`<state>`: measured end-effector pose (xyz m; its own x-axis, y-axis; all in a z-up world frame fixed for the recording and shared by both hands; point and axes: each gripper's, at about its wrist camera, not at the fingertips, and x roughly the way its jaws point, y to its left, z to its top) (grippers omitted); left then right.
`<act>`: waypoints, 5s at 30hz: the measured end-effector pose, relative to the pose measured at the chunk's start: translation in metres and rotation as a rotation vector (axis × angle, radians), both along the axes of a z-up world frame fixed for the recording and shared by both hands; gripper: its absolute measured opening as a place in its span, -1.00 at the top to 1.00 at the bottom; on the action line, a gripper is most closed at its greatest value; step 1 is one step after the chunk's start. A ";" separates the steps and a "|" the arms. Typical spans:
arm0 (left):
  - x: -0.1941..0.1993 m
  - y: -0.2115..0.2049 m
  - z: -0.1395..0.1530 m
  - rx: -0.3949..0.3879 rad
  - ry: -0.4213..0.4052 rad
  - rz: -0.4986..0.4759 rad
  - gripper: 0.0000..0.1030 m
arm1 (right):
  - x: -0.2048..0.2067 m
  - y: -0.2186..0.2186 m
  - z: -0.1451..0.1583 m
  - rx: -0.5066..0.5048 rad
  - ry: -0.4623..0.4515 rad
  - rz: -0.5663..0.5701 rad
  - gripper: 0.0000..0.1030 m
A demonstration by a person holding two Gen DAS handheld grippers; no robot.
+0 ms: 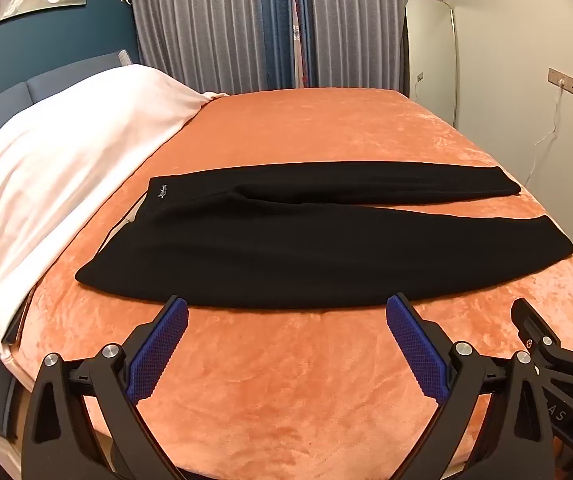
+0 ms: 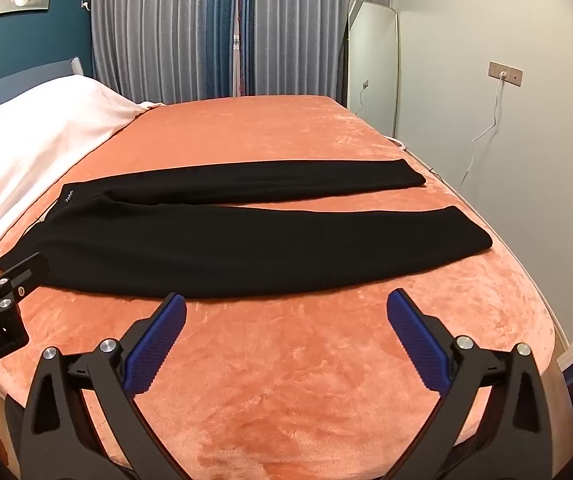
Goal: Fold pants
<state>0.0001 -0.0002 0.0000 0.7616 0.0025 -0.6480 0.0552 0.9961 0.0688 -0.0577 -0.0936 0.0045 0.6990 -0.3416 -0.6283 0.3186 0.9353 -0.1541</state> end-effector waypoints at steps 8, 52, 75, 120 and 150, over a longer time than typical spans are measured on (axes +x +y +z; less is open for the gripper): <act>-0.001 0.008 -0.001 -0.019 -0.006 -0.012 -0.90 | -0.001 -0.002 -0.001 0.007 -0.001 0.001 -0.91; -0.002 0.007 -0.006 -0.007 -0.012 -0.009 -0.90 | 0.002 -0.002 -0.006 0.015 -0.006 -0.010 -0.91; 0.070 0.024 -0.016 -0.024 0.016 0.035 -0.90 | 0.096 -0.144 0.005 0.016 0.023 0.041 -0.91; 0.427 0.322 -0.080 -0.096 0.184 0.296 0.57 | 0.335 -0.392 -0.017 0.230 0.076 -0.013 0.75; 0.190 0.371 -0.082 -0.116 0.226 0.254 0.55 | 0.144 -0.351 0.024 0.249 0.080 0.040 0.74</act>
<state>0.1906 0.3711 -0.0817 0.5833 0.0897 -0.8073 -0.1942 0.9805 -0.0314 0.0866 -0.4446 0.0281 0.6533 -0.1429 -0.7435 0.2769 0.9591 0.0590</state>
